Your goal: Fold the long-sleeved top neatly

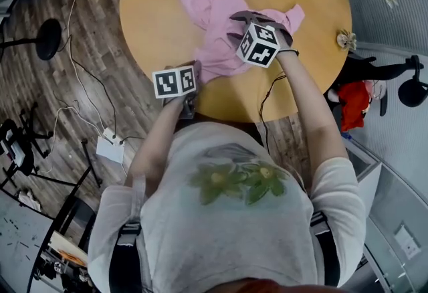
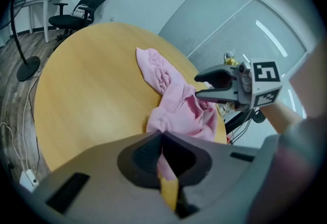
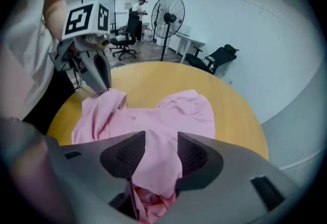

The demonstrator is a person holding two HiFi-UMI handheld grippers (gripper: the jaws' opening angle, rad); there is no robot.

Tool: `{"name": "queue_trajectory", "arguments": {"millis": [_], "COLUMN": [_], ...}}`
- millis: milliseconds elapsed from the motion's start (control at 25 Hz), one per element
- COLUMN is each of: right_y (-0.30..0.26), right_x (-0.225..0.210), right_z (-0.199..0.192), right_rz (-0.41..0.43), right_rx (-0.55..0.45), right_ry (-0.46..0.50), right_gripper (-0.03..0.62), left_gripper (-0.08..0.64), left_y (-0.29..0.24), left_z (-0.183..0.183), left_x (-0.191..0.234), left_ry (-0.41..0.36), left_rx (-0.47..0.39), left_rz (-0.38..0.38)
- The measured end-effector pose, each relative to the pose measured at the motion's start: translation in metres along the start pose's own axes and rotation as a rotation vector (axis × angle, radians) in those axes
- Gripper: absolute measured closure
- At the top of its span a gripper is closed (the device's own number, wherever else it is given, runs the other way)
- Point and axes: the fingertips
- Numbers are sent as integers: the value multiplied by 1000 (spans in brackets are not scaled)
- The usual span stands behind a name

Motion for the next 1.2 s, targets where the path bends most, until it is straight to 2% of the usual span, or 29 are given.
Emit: {"name": "queue_trajectory", "arguments": {"millis": [160, 240, 280, 360, 440, 600, 640, 680, 720, 840, 1080, 1200], "right_y": [-21, -21, -19, -11, 1, 26, 30, 34, 37, 43, 61, 69], "right_x": [7, 11, 12, 14, 13, 13, 15, 17, 19, 24, 26, 29], "right_z": [-15, -17, -18, -19, -19, -22, -24, -25, -26, -27, -27, -23], "right_rz": [68, 75, 72, 69, 70, 64, 61, 58, 53, 41, 19, 18], "right_rx": [67, 65, 62, 47, 12, -64, -74, -83, -92, -118, -166, -182], "right_ry": [36, 54, 63, 47, -11, -103, -111, -115, -118, -143, -208, -220], "right_gripper": [408, 519, 552, 558, 561, 561, 562, 561, 561, 561, 562, 562], "left_gripper": [551, 551, 551, 551, 551, 547, 515, 432, 392, 357, 354, 351], "left_y": [-2, -1, 0, 1, 2, 5, 5, 6, 5, 1, 4, -1], "left_z": [-4, -6, -7, -10, -13, -13, -15, -17, -20, -25, -27, -35], "left_x": [3, 3, 3, 3, 1, -18, -25, -31, -36, -40, -80, -84], "left_ry": [3, 12, 17, 34, 57, 44, 34, 23, 11, 4, 83, 197], "left_rx": [7, 6, 3, -5, -18, -55, -54, -46, -36, -29, -95, -119], "left_rz": [4, 8, 12, 22, 23, -59, -83, -103, -112, -88, -152, -134]}}
Point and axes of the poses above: the fingertips, and each gripper's own axes: y backward along the fingers, x to its left, z out of its top, and after that the axes turned 1 degree about -z, right-handed
